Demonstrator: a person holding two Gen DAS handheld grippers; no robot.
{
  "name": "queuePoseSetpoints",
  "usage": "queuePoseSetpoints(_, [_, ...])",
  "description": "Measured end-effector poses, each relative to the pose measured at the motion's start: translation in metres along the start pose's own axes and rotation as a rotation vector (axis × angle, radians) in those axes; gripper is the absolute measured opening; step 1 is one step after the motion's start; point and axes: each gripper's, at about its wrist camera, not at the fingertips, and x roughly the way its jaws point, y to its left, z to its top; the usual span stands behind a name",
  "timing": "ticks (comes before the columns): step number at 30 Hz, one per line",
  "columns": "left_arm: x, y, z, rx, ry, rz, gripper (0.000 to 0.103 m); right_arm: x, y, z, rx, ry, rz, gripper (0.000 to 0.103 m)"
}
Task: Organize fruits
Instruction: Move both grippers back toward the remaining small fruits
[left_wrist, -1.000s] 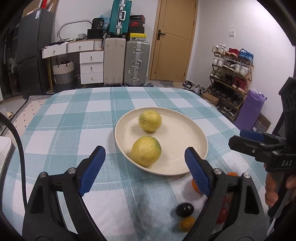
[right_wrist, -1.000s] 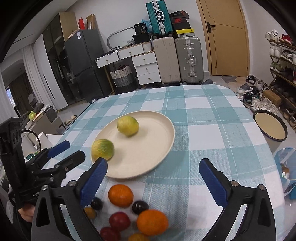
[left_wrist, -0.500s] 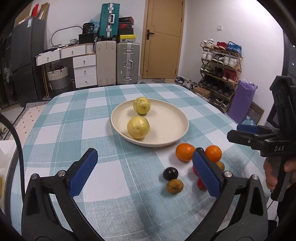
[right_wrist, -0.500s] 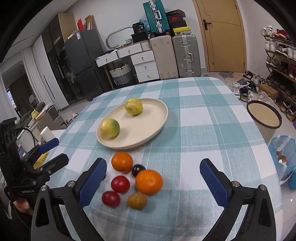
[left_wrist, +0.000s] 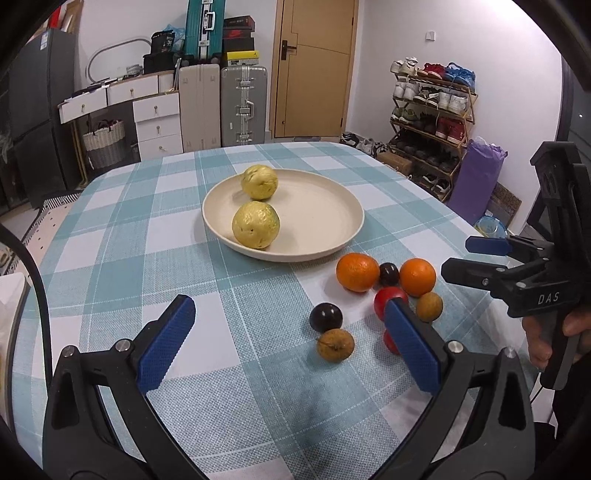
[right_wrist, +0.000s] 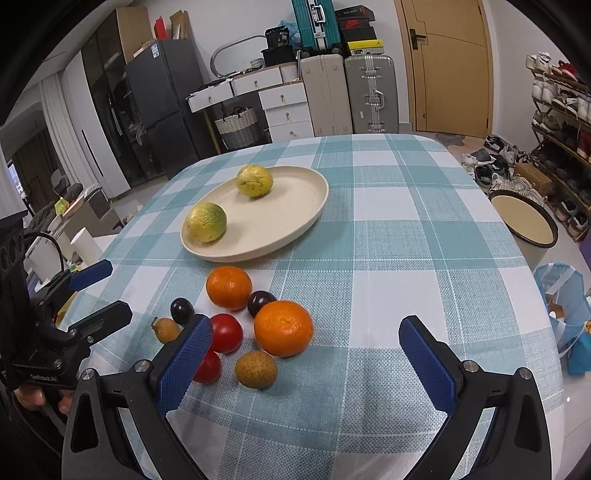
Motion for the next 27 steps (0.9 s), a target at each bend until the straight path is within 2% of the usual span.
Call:
queuePoseSetpoints(11, [0.015,-0.003,-0.005,0.006,0.059,-0.001,0.102,0.011,0.001,-0.004,-0.011,0.049,-0.011,0.103])
queuePoseSetpoints(21, [0.025,-0.006,-0.010,0.014,0.105,-0.023,0.102,0.026,0.004,-0.014,-0.036,0.135,-0.010,0.102])
queuePoseSetpoints(23, [0.025,-0.005,-0.010,0.015,0.112,-0.027,0.102,0.027,0.006,-0.015,-0.043,0.141,-0.007,0.098])
queuePoseSetpoints(24, [0.026,-0.006,-0.010,0.018,0.116,-0.028,0.102,0.028,0.006,-0.016,-0.051,0.149,0.001,0.090])
queuePoseSetpoints(25, [0.026,-0.006,-0.011,0.021,0.120,-0.026,0.102,0.029,0.008,-0.016,-0.056,0.159,0.015,0.087])
queuePoseSetpoints(27, [0.028,-0.006,-0.011,0.024,0.129,-0.027,0.102,0.028,0.010,-0.018,-0.069,0.164,0.029,0.084])
